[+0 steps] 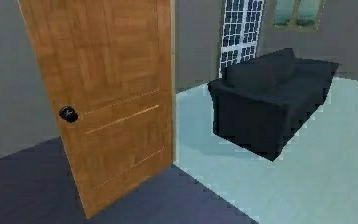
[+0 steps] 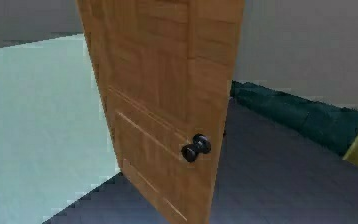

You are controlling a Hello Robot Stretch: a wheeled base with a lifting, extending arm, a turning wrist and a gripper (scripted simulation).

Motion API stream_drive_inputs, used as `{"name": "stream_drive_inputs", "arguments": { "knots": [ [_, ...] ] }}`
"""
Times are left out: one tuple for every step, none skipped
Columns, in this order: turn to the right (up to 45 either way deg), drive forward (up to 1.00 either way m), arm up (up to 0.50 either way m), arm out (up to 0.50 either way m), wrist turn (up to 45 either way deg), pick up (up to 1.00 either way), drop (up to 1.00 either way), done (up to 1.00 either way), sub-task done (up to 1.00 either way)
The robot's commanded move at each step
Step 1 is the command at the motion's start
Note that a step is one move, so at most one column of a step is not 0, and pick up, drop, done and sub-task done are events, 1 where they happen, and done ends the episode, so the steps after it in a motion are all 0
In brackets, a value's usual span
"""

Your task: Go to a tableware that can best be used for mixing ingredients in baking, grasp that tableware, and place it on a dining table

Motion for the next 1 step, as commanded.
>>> {"name": "stream_drive_inputs", "arguments": {
  "knots": [
    [42.0,0.0,0.0,0.0,0.0,0.0,0.0,0.0,0.0]
  ]
}}
